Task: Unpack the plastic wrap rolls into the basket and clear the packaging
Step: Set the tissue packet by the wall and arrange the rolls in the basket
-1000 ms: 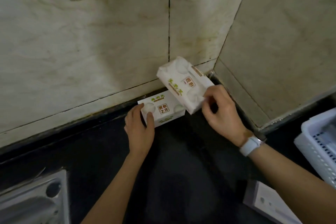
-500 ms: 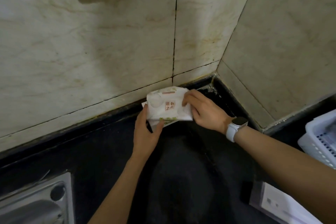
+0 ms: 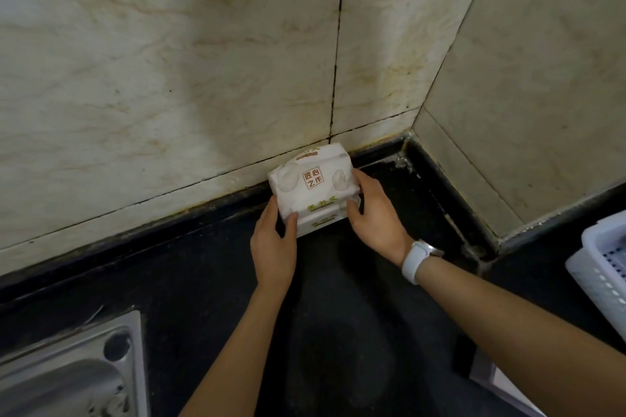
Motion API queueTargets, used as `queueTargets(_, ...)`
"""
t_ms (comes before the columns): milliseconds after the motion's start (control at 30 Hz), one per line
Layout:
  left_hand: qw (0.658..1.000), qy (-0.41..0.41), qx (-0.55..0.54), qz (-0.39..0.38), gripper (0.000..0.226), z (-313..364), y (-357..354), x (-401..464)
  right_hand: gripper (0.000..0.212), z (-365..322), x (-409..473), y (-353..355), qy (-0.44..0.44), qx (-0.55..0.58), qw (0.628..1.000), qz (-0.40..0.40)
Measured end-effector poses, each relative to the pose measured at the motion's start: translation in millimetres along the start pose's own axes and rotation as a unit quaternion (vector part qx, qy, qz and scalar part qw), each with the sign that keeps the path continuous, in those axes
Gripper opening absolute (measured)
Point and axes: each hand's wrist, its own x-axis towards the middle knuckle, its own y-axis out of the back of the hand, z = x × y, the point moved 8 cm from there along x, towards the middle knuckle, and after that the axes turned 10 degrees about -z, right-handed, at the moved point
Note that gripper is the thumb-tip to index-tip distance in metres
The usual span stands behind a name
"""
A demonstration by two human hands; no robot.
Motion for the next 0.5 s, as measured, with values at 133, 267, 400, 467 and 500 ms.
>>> queueTargets(133, 0.998, 0.035, 0.011, -0.056, 0.063, -3.9, -4.4, -1.3, 0.059, 3.0, -18.4, 1.8, -0.021, -0.034, 0.999, -0.019)
queueTargets(267, 0.998, 0.054, 0.03, -0.026, 0.063, 11.1, -1.7, -34.0, 0.051, 9.3, -56.6, 28.8, -0.059, -0.049, 0.997, 0.007)
queueTargets(400, 0.995, 0.005, 0.064, -0.07, 0.058, 49.9, -42.0, -87.1, 0.034, 22.3, -125.9, 67.7, -0.071, -0.038, 0.997, 0.019)
queueTargets(467, 0.988, -0.037, 0.085, -0.124, 0.054, 76.6, -77.9, -110.6, 0.029, 35.2, -168.2, 94.1, -0.085, -0.016, 0.995, 0.047)
queueTargets(500, 0.982, -0.058, 0.092, -0.154, 0.051, 91.4, -97.5, -121.6, 0.027, 43.5, -190.4, 109.1, -0.094, -0.004, 0.993, 0.07)
